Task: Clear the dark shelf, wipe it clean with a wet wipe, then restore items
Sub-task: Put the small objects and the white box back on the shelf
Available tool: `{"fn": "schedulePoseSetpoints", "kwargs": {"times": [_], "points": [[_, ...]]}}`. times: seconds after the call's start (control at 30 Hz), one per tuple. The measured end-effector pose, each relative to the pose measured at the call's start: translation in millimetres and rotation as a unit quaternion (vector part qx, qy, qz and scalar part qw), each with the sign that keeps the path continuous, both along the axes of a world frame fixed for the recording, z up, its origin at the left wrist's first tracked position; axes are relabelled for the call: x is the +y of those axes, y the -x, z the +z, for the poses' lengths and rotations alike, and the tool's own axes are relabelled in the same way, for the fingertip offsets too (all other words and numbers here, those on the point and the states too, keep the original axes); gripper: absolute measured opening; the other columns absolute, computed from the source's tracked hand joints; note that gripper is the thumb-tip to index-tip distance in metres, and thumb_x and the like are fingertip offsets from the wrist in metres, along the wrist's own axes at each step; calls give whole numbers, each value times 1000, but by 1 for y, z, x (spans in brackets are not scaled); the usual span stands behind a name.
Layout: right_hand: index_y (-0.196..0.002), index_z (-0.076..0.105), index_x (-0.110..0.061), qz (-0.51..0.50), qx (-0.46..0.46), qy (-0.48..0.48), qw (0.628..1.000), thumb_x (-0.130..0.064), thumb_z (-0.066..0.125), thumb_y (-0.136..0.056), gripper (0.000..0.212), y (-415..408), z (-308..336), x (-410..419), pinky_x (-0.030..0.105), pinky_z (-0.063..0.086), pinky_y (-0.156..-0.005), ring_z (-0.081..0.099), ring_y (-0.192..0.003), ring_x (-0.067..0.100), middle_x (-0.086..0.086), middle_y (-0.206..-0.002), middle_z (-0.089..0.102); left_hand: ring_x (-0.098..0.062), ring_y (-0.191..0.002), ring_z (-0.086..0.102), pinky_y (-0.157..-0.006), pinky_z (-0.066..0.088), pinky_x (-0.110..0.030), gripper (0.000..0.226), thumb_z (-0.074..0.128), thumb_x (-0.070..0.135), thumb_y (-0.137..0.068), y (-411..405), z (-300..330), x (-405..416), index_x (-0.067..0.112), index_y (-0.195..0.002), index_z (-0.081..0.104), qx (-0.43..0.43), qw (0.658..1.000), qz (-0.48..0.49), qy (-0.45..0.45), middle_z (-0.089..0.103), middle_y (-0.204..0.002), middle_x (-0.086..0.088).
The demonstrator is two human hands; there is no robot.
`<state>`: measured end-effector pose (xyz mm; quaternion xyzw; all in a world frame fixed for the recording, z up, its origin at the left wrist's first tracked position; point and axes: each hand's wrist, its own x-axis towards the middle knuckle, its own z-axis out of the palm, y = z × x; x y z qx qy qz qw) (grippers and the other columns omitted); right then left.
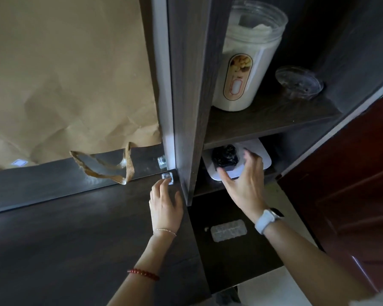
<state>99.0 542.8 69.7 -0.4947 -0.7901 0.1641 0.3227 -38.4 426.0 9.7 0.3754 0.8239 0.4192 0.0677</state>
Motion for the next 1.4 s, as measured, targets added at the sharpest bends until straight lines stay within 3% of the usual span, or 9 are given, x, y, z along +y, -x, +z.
{"fn": "schedulePoseSetpoints", "kwargs": {"times": [0.17, 0.4, 0.53, 0.67, 0.83, 1.03, 1.23, 1.33, 1.4], "points": [[-105, 53, 6, -38, -91, 5, 995, -38, 78, -62, 66, 20, 0, 10, 46, 45, -74, 55, -93, 40, 22, -98, 59, -28, -104, 53, -87, 39, -32, 40, 43, 28, -78, -17, 19, -10, 6, -110, 56, 11, 1000, 6, -26, 55, -110, -13], [-96, 55, 7, 8, -20, 19, 1000, -23, 77, -64, 49, -14, -7, 16, 44, 45, -82, 52, -94, 40, 23, -94, 58, -14, -82, 53, -74, 45, -24, 19, 45, 24, -83, -57, 36, -11, 13, -95, 55, 29, 994, -77, -76, 55, -89, -2], [-97, 54, 6, -7, 15, 44, 999, -24, 75, -68, 47, -45, 0, 26, 44, 45, -86, 50, -99, 37, 21, -96, 57, -17, -104, 50, -91, 42, -24, 35, 46, 27, -84, -89, 45, 19, 9, -114, 53, -28, 993, -102, -49, 53, -110, -6], [-102, 50, 5, -7, 46, 111, 993, -26, 70, -76, 45, -65, 7, 47, 41, 44, -90, 50, -102, 34, 17, -100, 53, -35, -129, 28, -109, 22, -36, 64, 56, 17, -86, -101, 56, 65, 0, -139, 24, -106, 994, -8, 35, 32, -139, -21], [-112, 48, 0, 14, 90, 196, 976, -28, 65, -81, 45, -74, 3, 59, 23, 39, -83, 53, -103, 27, 13, -110, 51, -42, -122, 38, -102, 31, -41, 66, 56, 23, -86, -95, 50, 97, -6, -136, 23, -218, 966, 93, 99, 41, -132, -29], [-112, 48, -1, 43, 108, 192, 974, -24, 66, -81, 43, -83, 1, 51, 18, 38, -81, 50, -98, 18, 9, -107, 49, -39, -122, 39, -103, 32, -41, 67, 64, 21, -82, -107, 44, 89, -7, -132, 29, -216, 969, 101, 64, 41, -129, -26], [-108, 49, -9, 77, 153, 179, 969, -16, 68, -80, 34, -113, -6, 22, 16, 41, -79, 53, -94, 15, 6, -102, 51, -2, -98, 29, -76, 27, -6, 57, 65, 9, -79, -135, 58, 67, 0, -126, 33, -198, 973, 105, -56, 35, -128, -15], [-101, 46, -19, 81, 180, 202, 959, -34, 66, -76, 35, -127, -9, 7, 25, 47, -79, 57, -93, 20, 8, -100, 53, 8, -90, 24, -76, 25, 6, 51, 66, 5, -78, -138, 64, 50, -1, -120, 38, -185, 974, 83, -103, 35, -119, -11], [-98, 46, -26, 82, 183, 211, 957, -40, 63, -73, 33, -131, -10, -7, 33, 51, -80, 58, -93, 20, 8, -101, 53, 6, -94, 25, -83, 30, 0, 51, 68, 8, -77, -143, 66, 32, 2, -119, 38, -201, 970, 74, -116, 31, -116, -5]]}}
